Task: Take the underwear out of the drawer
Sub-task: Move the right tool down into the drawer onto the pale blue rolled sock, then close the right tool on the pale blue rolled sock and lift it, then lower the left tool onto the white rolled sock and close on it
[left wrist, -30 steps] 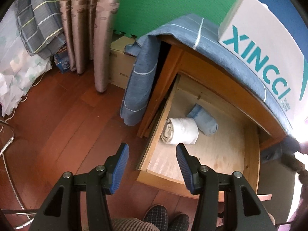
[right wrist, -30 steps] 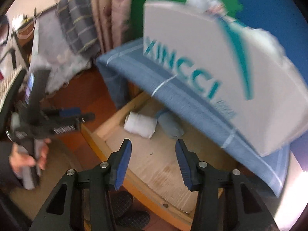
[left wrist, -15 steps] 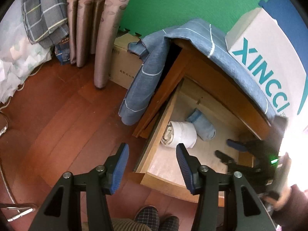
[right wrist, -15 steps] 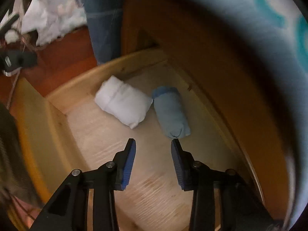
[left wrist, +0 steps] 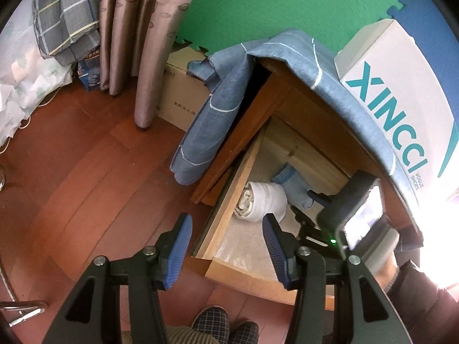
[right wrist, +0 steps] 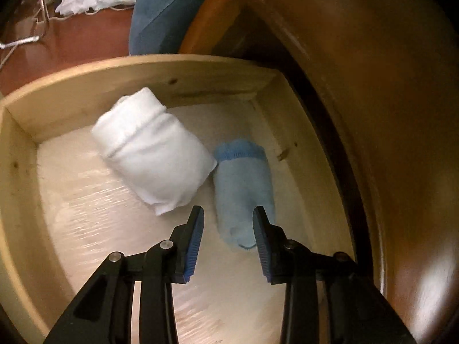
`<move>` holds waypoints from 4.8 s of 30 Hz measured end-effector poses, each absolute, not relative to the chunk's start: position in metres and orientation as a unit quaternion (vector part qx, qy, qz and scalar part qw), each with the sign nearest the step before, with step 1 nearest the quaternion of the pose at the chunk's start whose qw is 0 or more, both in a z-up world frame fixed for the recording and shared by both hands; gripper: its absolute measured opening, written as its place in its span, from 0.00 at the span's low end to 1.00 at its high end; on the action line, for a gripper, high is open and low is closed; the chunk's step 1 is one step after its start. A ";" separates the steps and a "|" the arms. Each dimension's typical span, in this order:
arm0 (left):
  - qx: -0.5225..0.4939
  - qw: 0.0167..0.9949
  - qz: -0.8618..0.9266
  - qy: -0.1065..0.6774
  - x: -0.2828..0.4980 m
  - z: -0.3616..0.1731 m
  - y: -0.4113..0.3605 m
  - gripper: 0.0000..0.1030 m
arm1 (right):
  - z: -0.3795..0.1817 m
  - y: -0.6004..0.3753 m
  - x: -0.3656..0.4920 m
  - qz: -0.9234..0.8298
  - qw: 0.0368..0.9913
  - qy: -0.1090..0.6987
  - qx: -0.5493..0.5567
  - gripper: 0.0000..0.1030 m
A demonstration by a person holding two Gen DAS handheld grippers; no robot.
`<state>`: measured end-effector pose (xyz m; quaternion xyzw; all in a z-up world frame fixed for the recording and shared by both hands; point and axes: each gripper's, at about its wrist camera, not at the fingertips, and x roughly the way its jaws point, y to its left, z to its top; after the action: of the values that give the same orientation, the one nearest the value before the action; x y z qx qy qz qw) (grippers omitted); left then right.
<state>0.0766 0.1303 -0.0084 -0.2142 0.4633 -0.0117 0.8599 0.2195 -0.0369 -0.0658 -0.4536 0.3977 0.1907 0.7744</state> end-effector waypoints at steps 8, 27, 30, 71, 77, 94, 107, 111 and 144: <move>-0.217 0.859 -0.016 0.463 0.077 -0.009 0.131 0.51 | -0.075 -0.041 0.237 0.173 0.783 0.382 -0.459 0.45; -0.220 0.860 -0.021 0.459 0.079 -0.008 0.128 0.51 | -0.071 -0.049 0.249 0.174 0.775 0.431 -0.428 0.29; -0.221 0.860 -0.022 0.459 0.079 -0.008 0.128 0.51 | -0.060 -0.059 0.244 0.197 0.763 0.477 -0.389 0.29; -0.202 0.859 -0.019 0.471 0.082 -0.012 0.122 0.51 | -0.014 -0.076 0.193 0.165 0.734 0.573 -0.325 0.34; -0.187 0.861 -0.021 0.472 0.082 -0.011 0.114 0.51 | 0.025 -0.112 0.170 0.091 0.790 0.583 -0.168 0.34; -0.004 0.876 -0.095 0.473 0.098 0.021 0.060 0.51 | 0.067 -0.203 0.112 -0.004 0.835 0.542 0.094 0.35; 0.176 0.816 -0.194 0.516 0.136 -0.018 0.026 0.51 | 0.061 -0.196 0.117 -0.019 0.834 0.549 0.053 0.34; 0.212 0.791 -0.217 0.531 0.148 -0.037 0.019 0.51 | 0.057 -0.195 0.119 -0.021 0.832 0.552 0.053 0.34; 0.405 0.672 -0.295 0.545 0.207 -0.136 -0.048 0.56 | 0.044 -0.184 0.133 -0.011 0.812 0.580 0.072 0.35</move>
<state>0.2071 -0.0477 -0.1365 0.4055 0.5448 -0.2947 0.6723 0.1329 -0.1843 0.0440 0.0716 0.5795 -0.0109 0.8117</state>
